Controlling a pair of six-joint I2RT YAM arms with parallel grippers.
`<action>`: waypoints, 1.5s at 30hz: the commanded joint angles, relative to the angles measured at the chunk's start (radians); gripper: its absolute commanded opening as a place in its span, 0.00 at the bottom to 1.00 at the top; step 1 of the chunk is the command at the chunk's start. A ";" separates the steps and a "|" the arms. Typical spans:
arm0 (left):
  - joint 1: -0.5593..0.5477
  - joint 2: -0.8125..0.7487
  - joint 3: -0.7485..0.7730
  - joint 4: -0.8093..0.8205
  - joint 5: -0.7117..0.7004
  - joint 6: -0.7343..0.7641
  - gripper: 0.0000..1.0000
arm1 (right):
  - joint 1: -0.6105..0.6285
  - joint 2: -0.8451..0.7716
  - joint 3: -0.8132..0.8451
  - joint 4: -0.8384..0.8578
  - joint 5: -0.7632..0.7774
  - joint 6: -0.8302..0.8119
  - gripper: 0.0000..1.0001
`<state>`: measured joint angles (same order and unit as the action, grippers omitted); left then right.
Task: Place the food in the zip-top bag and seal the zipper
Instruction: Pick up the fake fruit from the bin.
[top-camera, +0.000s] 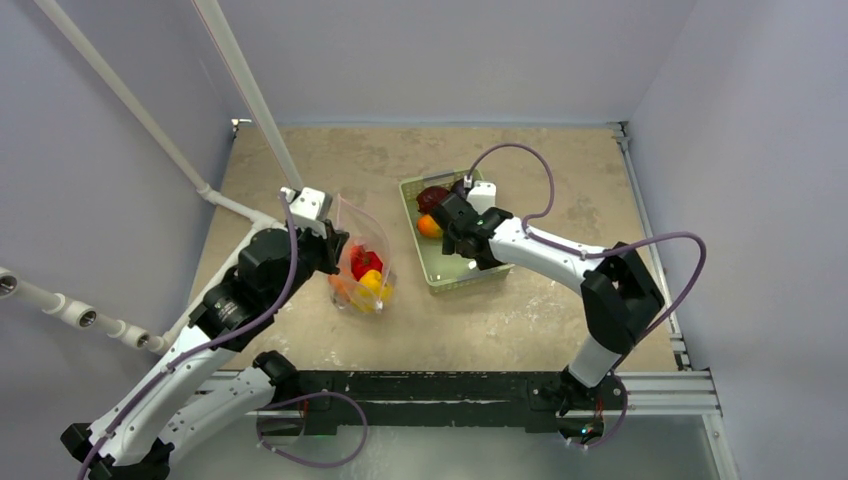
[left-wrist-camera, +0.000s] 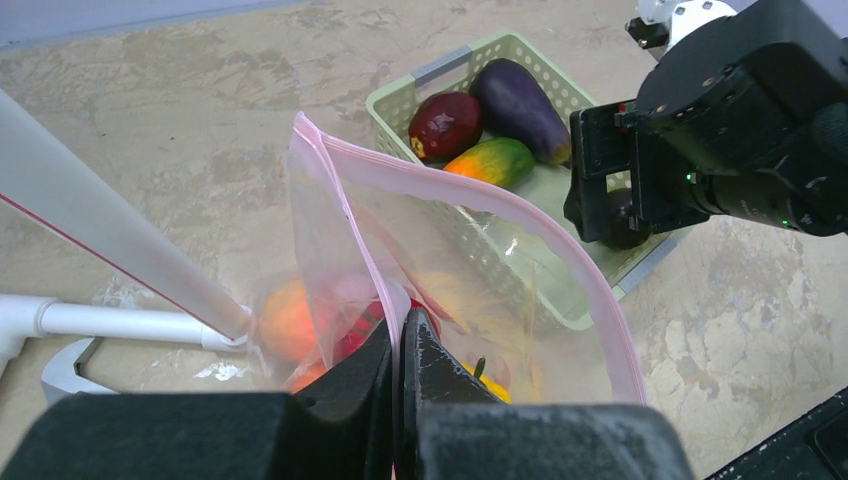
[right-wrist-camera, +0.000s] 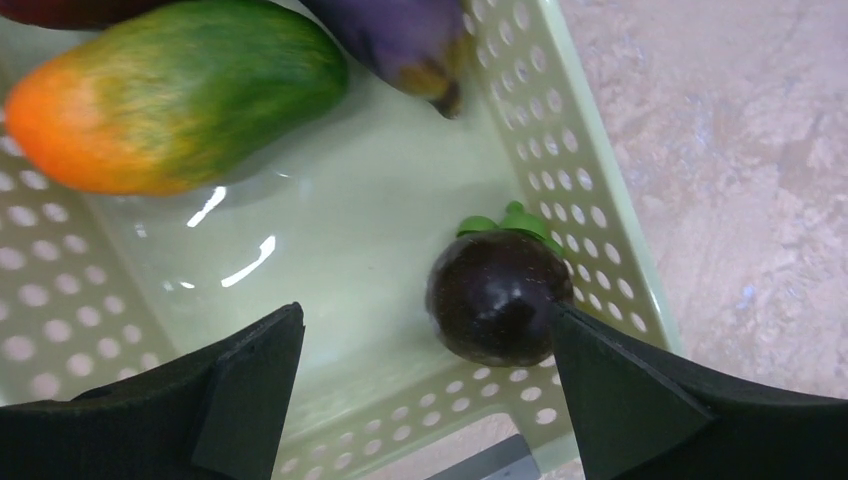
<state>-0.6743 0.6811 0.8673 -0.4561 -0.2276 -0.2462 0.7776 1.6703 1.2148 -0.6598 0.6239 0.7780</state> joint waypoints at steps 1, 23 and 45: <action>0.001 -0.009 0.003 0.042 0.021 0.007 0.00 | -0.005 0.022 0.026 -0.078 0.079 0.081 0.94; 0.001 -0.023 0.002 0.038 0.021 0.004 0.00 | -0.018 0.170 0.031 -0.071 0.125 0.096 0.77; 0.001 -0.002 -0.001 0.034 0.004 0.005 0.00 | -0.017 0.005 0.146 0.026 0.086 -0.019 0.27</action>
<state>-0.6743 0.6769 0.8673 -0.4568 -0.2131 -0.2462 0.7628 1.7378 1.3029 -0.6777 0.6960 0.7929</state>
